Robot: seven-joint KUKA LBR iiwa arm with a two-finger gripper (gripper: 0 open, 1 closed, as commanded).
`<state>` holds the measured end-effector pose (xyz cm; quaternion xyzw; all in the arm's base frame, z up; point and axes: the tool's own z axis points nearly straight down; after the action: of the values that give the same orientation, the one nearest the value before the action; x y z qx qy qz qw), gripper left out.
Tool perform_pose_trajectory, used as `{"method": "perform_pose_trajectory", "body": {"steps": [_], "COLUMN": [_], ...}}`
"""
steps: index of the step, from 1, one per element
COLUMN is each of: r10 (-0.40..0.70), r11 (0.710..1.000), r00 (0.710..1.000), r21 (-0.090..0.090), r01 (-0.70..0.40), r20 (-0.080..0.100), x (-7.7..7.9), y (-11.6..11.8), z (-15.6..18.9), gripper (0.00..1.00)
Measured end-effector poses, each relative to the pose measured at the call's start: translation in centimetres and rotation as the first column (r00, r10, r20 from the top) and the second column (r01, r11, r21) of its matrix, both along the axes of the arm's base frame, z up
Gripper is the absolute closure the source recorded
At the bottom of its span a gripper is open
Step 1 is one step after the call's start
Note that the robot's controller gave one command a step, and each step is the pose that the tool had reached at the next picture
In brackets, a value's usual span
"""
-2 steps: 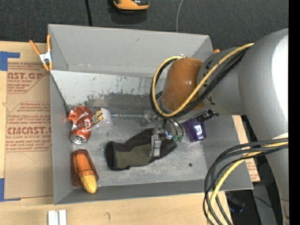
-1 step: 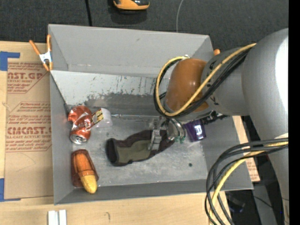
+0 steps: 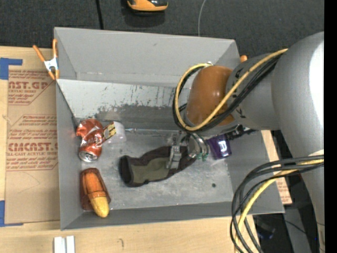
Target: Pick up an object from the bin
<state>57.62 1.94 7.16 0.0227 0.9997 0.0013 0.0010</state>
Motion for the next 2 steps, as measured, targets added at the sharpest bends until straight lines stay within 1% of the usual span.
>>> {"method": "perform_pose_trajectory", "body": {"steps": [1, 2], "r10": [0.0, 0.001], "r11": [1.0, 1.0], "r00": [1.0, 1.0], "r21": [0.0, -0.001], "r01": [0.0, -0.001], "r20": [-0.002, -0.004], "x": [-0.1, -0.2], "y": [0.0, 0.0], "z": [0.3, 1.7], "gripper": [1.0, 1.0]}}
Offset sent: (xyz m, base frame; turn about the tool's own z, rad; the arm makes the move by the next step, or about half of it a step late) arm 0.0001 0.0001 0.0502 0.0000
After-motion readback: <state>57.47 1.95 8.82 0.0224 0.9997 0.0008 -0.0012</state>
